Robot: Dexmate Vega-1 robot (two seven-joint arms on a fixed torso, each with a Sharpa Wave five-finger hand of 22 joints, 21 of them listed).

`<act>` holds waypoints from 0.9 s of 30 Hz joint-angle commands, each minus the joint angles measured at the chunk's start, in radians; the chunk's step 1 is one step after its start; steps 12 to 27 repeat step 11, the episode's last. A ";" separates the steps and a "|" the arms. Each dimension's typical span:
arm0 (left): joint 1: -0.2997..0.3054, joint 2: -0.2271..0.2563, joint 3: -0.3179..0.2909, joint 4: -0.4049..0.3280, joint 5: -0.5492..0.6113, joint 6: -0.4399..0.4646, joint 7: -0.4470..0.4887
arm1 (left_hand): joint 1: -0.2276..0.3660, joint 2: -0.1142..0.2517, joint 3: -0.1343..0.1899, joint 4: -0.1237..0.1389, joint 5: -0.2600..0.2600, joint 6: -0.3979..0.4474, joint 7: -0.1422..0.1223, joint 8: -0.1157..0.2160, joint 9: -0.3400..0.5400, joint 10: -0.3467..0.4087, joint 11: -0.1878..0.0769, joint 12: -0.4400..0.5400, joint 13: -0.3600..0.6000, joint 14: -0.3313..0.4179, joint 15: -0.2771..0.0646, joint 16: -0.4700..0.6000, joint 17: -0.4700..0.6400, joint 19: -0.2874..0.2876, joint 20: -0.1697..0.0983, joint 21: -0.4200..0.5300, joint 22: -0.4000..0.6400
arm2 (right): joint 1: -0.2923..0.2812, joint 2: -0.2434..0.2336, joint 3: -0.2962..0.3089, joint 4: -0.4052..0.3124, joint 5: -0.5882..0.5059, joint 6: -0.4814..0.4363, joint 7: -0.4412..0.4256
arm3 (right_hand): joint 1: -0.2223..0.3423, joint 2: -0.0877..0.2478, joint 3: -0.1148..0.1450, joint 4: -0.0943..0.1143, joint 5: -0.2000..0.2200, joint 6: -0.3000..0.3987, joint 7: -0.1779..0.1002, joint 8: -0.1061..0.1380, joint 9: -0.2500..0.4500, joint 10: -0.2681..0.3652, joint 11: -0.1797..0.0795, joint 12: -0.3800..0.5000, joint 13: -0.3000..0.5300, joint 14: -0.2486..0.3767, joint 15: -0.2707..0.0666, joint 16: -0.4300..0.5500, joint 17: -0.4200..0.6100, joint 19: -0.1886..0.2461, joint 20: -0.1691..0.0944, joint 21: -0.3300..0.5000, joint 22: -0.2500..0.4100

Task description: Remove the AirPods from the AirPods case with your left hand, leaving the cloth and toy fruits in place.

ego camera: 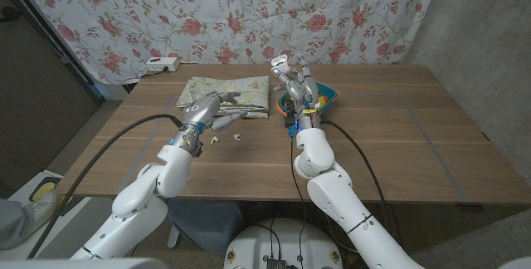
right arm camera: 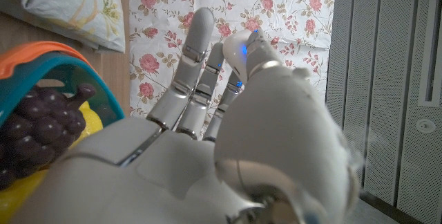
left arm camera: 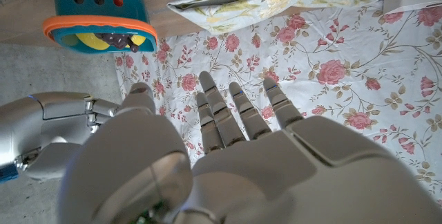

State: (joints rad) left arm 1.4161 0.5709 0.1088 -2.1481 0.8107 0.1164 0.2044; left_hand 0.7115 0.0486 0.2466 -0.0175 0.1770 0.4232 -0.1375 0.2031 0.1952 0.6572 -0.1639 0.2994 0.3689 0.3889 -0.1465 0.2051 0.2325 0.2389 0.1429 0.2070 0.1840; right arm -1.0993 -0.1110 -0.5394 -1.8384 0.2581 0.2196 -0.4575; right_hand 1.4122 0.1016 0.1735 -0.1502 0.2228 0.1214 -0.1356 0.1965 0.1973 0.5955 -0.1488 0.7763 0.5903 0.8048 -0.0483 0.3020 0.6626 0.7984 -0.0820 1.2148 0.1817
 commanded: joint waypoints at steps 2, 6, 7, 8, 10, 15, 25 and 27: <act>0.019 -0.051 -0.040 -0.021 -0.022 -0.073 0.019 | -0.015 -0.002 -0.002 0.009 -0.002 0.002 0.006 -0.001 0.002 0.005 0.004 -0.003 -0.001 0.009 0.003 0.004 0.001 -0.006 0.000 -0.002 0.004 | 0.012 0.013 -0.008 0.025 0.001 -0.001 0.010 | 0.004 0.010 -0.001 0.000 0.006 0.002 0.000 0.001 0.004 0.054 -0.046 0.004 0.005 0.104 -0.186 -0.003 0.000 -0.237 -0.119 0.005 -0.001; 0.019 -0.055 -0.039 -0.022 -0.019 -0.098 0.015 | -0.020 -0.002 -0.003 0.010 -0.001 0.001 0.007 -0.002 0.002 0.007 0.004 -0.004 -0.002 0.009 0.005 0.004 0.000 -0.007 0.001 -0.003 0.004 | 0.011 0.019 -0.007 0.022 -0.003 -0.014 -0.001 | 0.003 0.010 -0.001 0.000 0.006 0.002 0.000 0.001 0.004 0.055 -0.046 0.005 0.005 0.104 -0.186 -0.004 0.000 -0.238 -0.118 0.005 -0.001; 0.019 -0.053 -0.038 -0.026 -0.004 -0.097 0.013 | -0.021 -0.002 -0.003 0.010 -0.001 0.000 0.007 -0.002 0.002 0.007 0.004 -0.005 -0.003 0.009 0.005 0.004 0.000 -0.008 0.003 -0.003 0.004 | 0.011 0.019 -0.007 0.022 -0.002 -0.015 0.000 | 0.003 0.010 -0.001 0.000 0.006 0.002 0.000 0.001 0.004 0.055 -0.046 0.004 0.005 0.104 -0.186 -0.004 0.000 -0.239 -0.117 0.005 -0.002; 0.020 -0.053 -0.041 -0.028 -0.012 -0.102 0.004 | -0.021 -0.002 -0.004 0.010 -0.001 0.000 0.008 -0.002 0.002 0.007 0.004 -0.005 -0.003 0.009 0.005 0.004 -0.001 -0.007 0.003 -0.003 0.004 | 0.011 0.019 -0.007 0.022 0.002 -0.016 0.003 | 0.002 0.010 -0.001 0.001 0.006 0.002 0.000 0.001 0.004 0.054 -0.046 0.004 0.004 0.104 -0.186 -0.004 0.000 -0.239 -0.117 0.005 -0.002; 0.022 -0.058 -0.045 -0.029 -0.008 -0.112 0.007 | -0.023 -0.002 -0.004 0.011 -0.001 0.000 0.009 -0.002 0.002 0.006 0.005 -0.006 -0.003 0.009 0.005 0.004 -0.001 -0.008 0.002 -0.002 0.004 | 0.013 0.018 -0.007 0.022 -0.001 -0.019 0.002 | 0.001 0.010 -0.001 0.001 0.006 0.002 0.000 0.001 0.004 0.055 -0.047 0.004 0.003 0.103 -0.186 -0.004 0.000 -0.241 -0.116 0.005 -0.002; 0.022 -0.065 -0.048 -0.028 -0.017 -0.120 0.012 | -0.024 -0.002 -0.004 0.011 0.000 0.000 0.008 -0.002 0.002 0.007 0.006 -0.006 -0.004 0.009 0.005 0.004 -0.002 -0.008 0.003 -0.002 0.004 | 0.014 0.017 -0.006 0.020 0.000 -0.018 0.005 | 0.001 0.010 -0.001 0.001 0.006 0.002 0.000 0.001 0.004 0.055 -0.047 0.004 0.004 0.103 -0.186 -0.004 0.000 -0.241 -0.116 0.005 -0.002; 0.022 -0.065 -0.048 -0.028 -0.017 -0.120 0.012 | -0.024 -0.002 -0.004 0.011 0.000 0.000 0.008 -0.002 0.002 0.007 0.006 -0.006 -0.004 0.009 0.005 0.004 -0.002 -0.008 0.003 -0.002 0.004 | 0.014 0.017 -0.006 0.020 0.000 -0.018 0.005 | 0.001 0.010 -0.001 0.001 0.006 0.002 0.000 0.001 0.004 0.055 -0.047 0.004 0.004 0.103 -0.186 -0.004 0.000 -0.241 -0.116 0.005 -0.002; 0.022 -0.065 -0.048 -0.028 -0.017 -0.120 0.012 | -0.024 -0.002 -0.004 0.011 0.000 0.000 0.008 -0.002 0.002 0.007 0.006 -0.006 -0.004 0.009 0.005 0.004 -0.002 -0.008 0.003 -0.002 0.004 | 0.014 0.017 -0.006 0.020 0.000 -0.018 0.005 | 0.001 0.010 -0.001 0.001 0.006 0.002 0.000 0.001 0.004 0.055 -0.047 0.004 0.004 0.103 -0.186 -0.004 0.000 -0.241 -0.116 0.005 -0.002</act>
